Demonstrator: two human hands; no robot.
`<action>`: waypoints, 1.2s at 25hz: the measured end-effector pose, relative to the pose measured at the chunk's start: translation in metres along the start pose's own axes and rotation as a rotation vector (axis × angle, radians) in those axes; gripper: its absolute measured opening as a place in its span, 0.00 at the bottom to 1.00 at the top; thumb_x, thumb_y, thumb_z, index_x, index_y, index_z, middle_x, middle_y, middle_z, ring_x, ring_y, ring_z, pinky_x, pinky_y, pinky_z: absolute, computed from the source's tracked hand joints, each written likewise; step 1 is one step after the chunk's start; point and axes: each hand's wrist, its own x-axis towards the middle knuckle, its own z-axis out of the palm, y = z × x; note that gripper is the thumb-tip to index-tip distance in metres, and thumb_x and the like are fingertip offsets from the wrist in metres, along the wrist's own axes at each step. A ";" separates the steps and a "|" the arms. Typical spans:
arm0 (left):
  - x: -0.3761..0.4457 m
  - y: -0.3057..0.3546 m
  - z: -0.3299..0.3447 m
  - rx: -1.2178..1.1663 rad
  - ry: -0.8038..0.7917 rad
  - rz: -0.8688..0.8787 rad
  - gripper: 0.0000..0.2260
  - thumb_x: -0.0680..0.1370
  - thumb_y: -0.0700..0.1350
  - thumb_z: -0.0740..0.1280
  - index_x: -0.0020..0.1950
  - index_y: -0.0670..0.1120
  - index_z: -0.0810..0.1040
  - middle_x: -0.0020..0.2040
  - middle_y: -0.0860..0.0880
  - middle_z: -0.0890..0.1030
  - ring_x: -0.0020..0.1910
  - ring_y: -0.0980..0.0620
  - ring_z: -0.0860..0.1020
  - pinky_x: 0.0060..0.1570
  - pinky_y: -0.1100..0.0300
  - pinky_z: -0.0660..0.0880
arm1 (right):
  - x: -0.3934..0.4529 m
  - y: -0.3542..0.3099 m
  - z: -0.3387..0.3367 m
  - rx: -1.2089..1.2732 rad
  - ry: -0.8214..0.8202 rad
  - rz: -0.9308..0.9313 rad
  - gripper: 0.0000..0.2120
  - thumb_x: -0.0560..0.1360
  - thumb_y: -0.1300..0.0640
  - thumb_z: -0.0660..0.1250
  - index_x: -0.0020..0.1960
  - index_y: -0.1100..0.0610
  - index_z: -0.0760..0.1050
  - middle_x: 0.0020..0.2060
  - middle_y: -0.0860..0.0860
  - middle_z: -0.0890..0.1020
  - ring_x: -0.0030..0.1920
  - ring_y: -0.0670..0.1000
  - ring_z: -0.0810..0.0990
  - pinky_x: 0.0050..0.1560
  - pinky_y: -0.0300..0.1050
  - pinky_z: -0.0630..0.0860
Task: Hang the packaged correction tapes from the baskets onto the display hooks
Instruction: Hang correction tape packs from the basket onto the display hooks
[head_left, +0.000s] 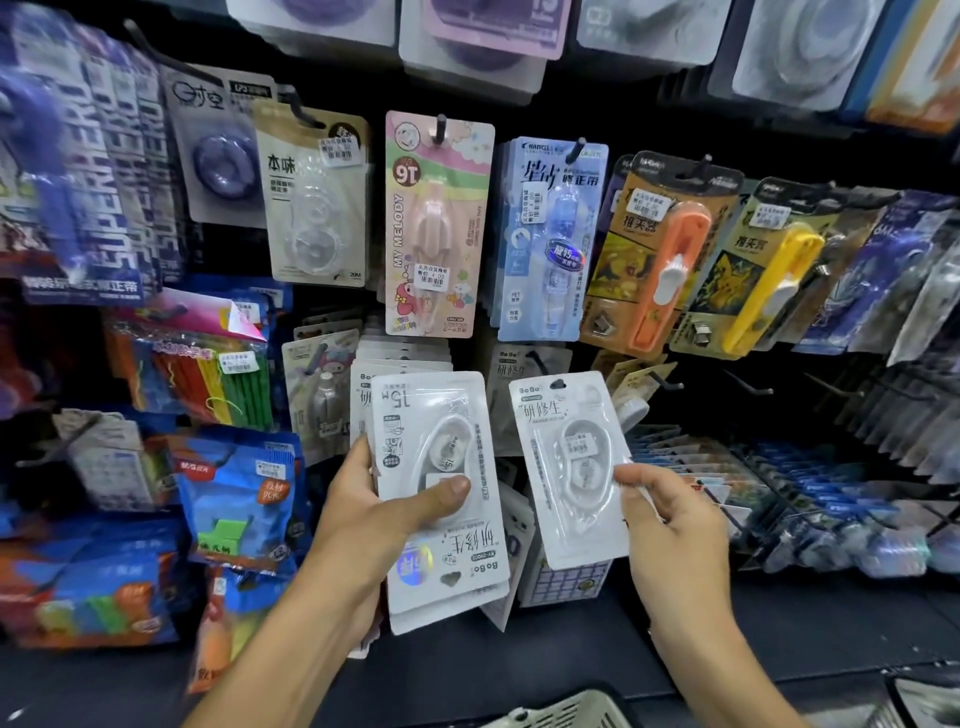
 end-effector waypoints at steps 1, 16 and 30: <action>0.000 0.000 -0.001 0.003 -0.005 -0.004 0.32 0.55 0.43 0.83 0.57 0.55 0.80 0.52 0.49 0.88 0.48 0.47 0.87 0.37 0.56 0.83 | 0.000 -0.001 0.001 0.012 -0.019 0.030 0.16 0.81 0.65 0.63 0.48 0.45 0.82 0.33 0.31 0.81 0.31 0.49 0.75 0.28 0.40 0.72; -0.014 0.014 -0.001 0.636 -0.433 0.088 0.34 0.60 0.41 0.85 0.56 0.65 0.74 0.53 0.60 0.85 0.50 0.59 0.84 0.47 0.61 0.82 | 0.030 -0.033 0.002 -0.085 -1.092 -0.097 0.26 0.66 0.63 0.81 0.60 0.50 0.79 0.54 0.51 0.86 0.54 0.53 0.85 0.51 0.44 0.82; -0.013 0.005 0.012 -0.117 -0.058 -0.137 0.30 0.59 0.44 0.80 0.61 0.46 0.78 0.53 0.44 0.87 0.46 0.48 0.87 0.39 0.56 0.84 | -0.026 0.014 0.028 0.953 -0.512 0.472 0.23 0.70 0.58 0.76 0.64 0.56 0.80 0.59 0.57 0.85 0.51 0.55 0.87 0.42 0.47 0.84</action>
